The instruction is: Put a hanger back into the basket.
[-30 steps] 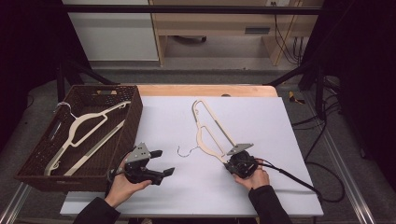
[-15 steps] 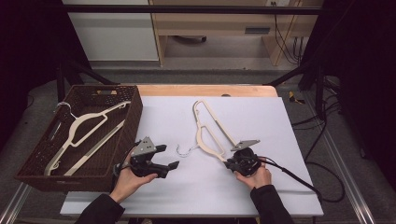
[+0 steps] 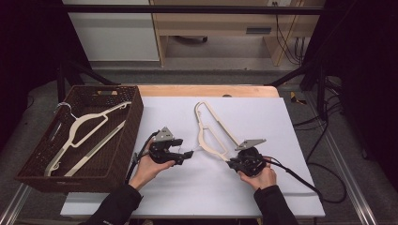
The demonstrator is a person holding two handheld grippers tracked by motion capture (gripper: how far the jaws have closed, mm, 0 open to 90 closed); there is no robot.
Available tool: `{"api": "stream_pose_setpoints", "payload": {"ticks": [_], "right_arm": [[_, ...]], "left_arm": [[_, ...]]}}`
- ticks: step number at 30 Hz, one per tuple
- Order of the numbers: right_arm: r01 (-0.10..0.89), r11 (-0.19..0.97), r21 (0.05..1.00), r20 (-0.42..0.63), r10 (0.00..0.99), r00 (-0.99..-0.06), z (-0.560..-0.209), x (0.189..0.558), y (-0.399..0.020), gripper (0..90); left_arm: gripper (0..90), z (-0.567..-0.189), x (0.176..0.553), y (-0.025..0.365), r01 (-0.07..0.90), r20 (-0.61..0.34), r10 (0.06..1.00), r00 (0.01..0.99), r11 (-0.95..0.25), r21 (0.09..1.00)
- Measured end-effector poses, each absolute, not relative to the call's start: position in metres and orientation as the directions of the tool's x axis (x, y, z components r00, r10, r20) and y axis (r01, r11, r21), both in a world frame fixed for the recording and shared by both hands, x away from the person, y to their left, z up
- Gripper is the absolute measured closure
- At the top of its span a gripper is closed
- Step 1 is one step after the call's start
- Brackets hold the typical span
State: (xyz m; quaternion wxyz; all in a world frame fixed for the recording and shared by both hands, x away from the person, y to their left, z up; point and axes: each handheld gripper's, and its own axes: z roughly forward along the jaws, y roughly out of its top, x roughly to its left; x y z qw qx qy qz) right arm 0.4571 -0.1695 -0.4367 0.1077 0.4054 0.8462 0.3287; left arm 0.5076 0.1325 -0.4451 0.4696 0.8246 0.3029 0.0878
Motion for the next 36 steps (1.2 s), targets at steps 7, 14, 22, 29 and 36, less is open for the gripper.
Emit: {"api": "stream_pose_setpoints", "payload": {"ticks": [7, 14, 22, 29, 36], "right_arm": [[0.621, 0.456, 0.638, 0.080, 0.762, -0.643, -0.437, 0.456, -0.169, 79.8], [0.609, 0.467, 0.641, 0.068, 0.755, -0.652, -0.437, 0.456, -0.170, 79.7], [0.614, 0.457, 0.643, 0.085, 0.755, -0.650, -0.435, 0.455, -0.170, 79.7], [0.609, 0.461, 0.645, 0.089, 0.746, -0.659, -0.436, 0.455, -0.170, 79.6], [0.607, 0.470, 0.641, 0.106, 0.729, -0.676, -0.439, 0.452, -0.168, 79.5]], "left_arm": [[45.4, -0.466, 0.529, 0.117, 0.414, -0.098, 0.577, 0.811, -0.448, 0.793], [57.5, -0.476, 0.538, 0.107, 0.408, -0.098, 0.552, 0.828, -0.474, 0.780], [73.2, -0.480, 0.541, 0.103, 0.410, -0.098, 0.530, 0.842, -0.512, 0.755], [82.8, -0.472, 0.537, 0.106, 0.422, -0.109, 0.537, 0.837, -0.504, 0.753], [86.6, -0.459, 0.525, 0.105, 0.362, -0.007, 0.533, 0.846, -0.564, 0.742]]}}
